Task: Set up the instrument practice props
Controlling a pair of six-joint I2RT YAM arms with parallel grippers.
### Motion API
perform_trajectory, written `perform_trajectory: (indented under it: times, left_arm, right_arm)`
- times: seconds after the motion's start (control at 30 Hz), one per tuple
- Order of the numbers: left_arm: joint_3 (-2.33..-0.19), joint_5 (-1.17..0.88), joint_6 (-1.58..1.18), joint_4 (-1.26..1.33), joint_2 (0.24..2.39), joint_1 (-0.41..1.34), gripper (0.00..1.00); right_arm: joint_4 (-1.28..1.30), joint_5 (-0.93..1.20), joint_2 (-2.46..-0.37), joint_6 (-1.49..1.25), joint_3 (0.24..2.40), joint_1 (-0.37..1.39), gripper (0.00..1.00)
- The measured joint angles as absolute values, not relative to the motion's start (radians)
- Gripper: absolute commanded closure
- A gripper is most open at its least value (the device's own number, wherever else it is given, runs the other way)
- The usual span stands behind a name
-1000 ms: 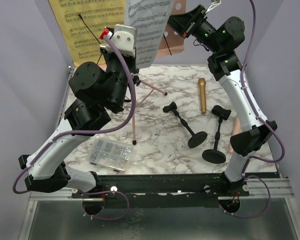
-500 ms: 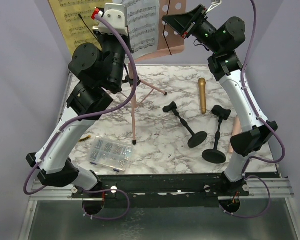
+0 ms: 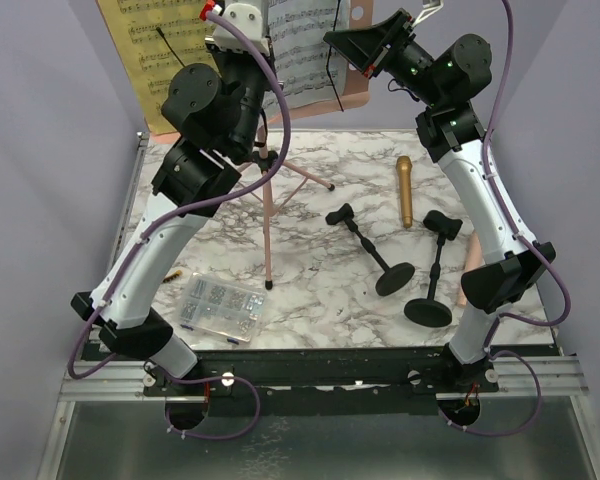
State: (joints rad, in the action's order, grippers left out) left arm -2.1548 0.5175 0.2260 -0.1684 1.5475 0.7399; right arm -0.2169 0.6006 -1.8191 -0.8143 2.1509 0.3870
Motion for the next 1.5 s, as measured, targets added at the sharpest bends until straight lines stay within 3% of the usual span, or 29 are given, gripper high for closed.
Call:
perform_trajectory:
  times: [0.77, 0.9, 1.03, 1.2, 1.5]
  left_arm:
    - [-2.227, 0.348, 0.163, -0.163, 1.642, 0.672, 1.0]
    - [-2.225, 0.343, 0.16, -0.159, 1.642, 0.664, 1.0]
    - [-2.191, 0.343, 0.157, -0.133, 1.64, 0.655, 0.92]
    - [-2.165, 0.342, 0.152, -0.113, 1.637, 0.649, 0.74]
    - [-2.128, 0.321, 0.136, -0.116, 1.605, 0.65, 0.43]
  right_arm:
    - [-0.216, 0.612, -1.819, -0.81, 2.159, 0.394, 0.99]
    - [-0.212, 0.612, -1.819, -0.805, 2.164, 0.396, 0.83]
    - [-0.209, 0.611, -1.819, -0.794, 2.172, 0.4, 0.73]
    - [-0.208, 0.611, -1.819, -0.787, 2.173, 0.4, 0.68]
    - [-0.164, 0.571, -1.715, -0.741, 2.052, 0.406, 0.48]
